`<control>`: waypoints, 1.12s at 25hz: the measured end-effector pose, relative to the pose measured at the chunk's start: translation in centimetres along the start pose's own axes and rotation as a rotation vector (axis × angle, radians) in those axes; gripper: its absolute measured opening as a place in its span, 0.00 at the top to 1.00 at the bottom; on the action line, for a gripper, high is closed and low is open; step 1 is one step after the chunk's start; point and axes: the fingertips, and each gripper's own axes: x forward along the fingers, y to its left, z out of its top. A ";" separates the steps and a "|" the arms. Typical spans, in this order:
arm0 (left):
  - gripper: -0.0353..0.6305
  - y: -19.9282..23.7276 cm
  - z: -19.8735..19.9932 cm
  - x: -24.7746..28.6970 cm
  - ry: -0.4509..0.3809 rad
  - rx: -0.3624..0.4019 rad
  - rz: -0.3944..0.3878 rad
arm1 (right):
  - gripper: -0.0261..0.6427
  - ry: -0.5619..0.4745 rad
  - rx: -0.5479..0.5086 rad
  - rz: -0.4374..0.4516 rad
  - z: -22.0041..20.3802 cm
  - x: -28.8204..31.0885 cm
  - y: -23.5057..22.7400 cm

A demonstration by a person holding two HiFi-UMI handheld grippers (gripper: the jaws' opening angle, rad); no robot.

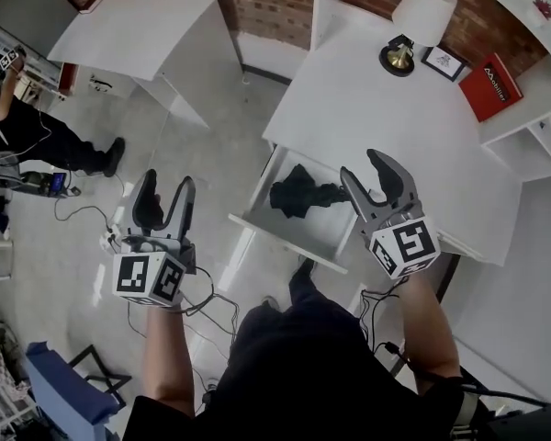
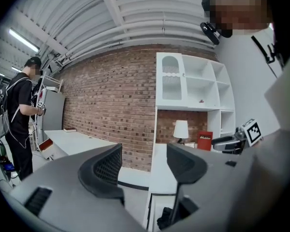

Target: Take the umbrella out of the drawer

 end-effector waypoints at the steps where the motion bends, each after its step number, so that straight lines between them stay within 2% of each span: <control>1: 0.52 0.0 -0.2 0.4 0.009 0.002 0.005 | 0.64 0.008 -0.004 0.018 -0.4 0.5 0.0; 5: 0.52 0.2 -2.1 1.7 0.058 0.005 0.019 | 0.64 0.043 -0.033 0.069 -2.2 2.3 0.3; 10: 0.52 1.1 -6.3 2.6 0.144 -0.027 0.023 | 0.63 0.131 -0.053 0.140 -6.1 4.2 1.0; 14: 0.52 1.8 -9.9 2.8 0.216 -0.039 0.003 | 0.63 0.229 -0.137 0.296 -9.4 5.1 4.3; 17: 0.52 2.3 -12.8 3.4 0.283 -0.045 -0.031 | 0.63 0.311 -0.242 0.357 -12.4 5.6 6.3; 19: 0.52 2.8 -14.2 4.1 0.321 -0.031 -0.054 | 0.64 0.362 -0.256 0.361 -14.7 6.1 6.8; 25: 0.52 4.9 -16.8 6.6 0.357 -0.040 -0.094 | 0.64 0.461 -0.164 0.313 -20.3 7.8 6.2; 28: 0.52 4.3 -18.7 7.2 0.398 -0.041 -0.128 | 0.65 0.534 -0.205 0.337 -23.9 8.0 6.2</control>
